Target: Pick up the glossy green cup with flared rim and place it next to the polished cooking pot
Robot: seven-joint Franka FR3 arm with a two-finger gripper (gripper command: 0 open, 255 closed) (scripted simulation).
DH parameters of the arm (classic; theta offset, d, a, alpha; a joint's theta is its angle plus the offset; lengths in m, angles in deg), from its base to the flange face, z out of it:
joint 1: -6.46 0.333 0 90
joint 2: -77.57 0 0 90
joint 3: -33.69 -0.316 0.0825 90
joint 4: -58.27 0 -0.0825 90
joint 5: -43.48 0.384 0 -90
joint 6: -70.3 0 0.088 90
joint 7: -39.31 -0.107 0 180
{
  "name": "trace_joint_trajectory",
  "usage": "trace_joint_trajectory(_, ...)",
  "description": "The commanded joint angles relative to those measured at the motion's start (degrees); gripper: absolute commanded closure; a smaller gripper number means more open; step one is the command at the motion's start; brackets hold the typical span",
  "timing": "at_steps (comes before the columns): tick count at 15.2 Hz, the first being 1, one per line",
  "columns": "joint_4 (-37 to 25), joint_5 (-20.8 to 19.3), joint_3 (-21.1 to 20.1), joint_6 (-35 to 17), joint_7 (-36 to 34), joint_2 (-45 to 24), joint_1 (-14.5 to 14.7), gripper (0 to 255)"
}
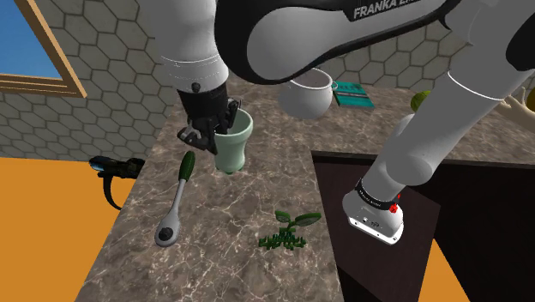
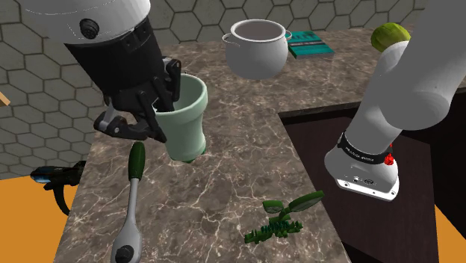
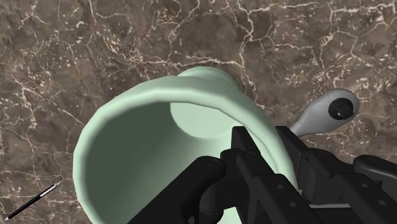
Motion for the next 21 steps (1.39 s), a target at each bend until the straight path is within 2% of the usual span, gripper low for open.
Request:
trace_joint_trajectory(1,-1.72,-0.14,-0.03,1.55,0.03,-0.23,-0.01,255)
trace_joint_trajectory(13,-11.52,-0.81,-0.23,10.57,0.29,-1.3,-0.01,255)
trace_joint_trajectory(17,-1.84,5.12,5.01,9.08,8.33,9.89,-1.6,255)
trace_joint_trajectory(21,6.29,8.11,10.76,8.85,15.18,18.98,-1.25,255)
